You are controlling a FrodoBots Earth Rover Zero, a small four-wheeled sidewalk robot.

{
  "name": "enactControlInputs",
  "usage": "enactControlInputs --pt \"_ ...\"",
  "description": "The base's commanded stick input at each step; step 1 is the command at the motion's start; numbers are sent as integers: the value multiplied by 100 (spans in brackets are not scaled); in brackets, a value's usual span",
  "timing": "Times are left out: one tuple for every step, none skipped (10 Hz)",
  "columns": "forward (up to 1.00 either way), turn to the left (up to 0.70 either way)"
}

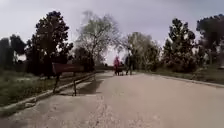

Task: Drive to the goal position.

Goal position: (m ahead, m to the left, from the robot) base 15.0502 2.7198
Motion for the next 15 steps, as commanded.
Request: enactControlInputs --pt "70 0" --pt "70 0" --pt "70 0" --pt "70 0" --pt "70 0" --pt "70 0" --pt "70 0" --pt "70 0" --pt "70 0" --pt "70 0" --pt "70 0" --pt "70 0" --pt "70 0" --pt "62 0" --pt "38 0"
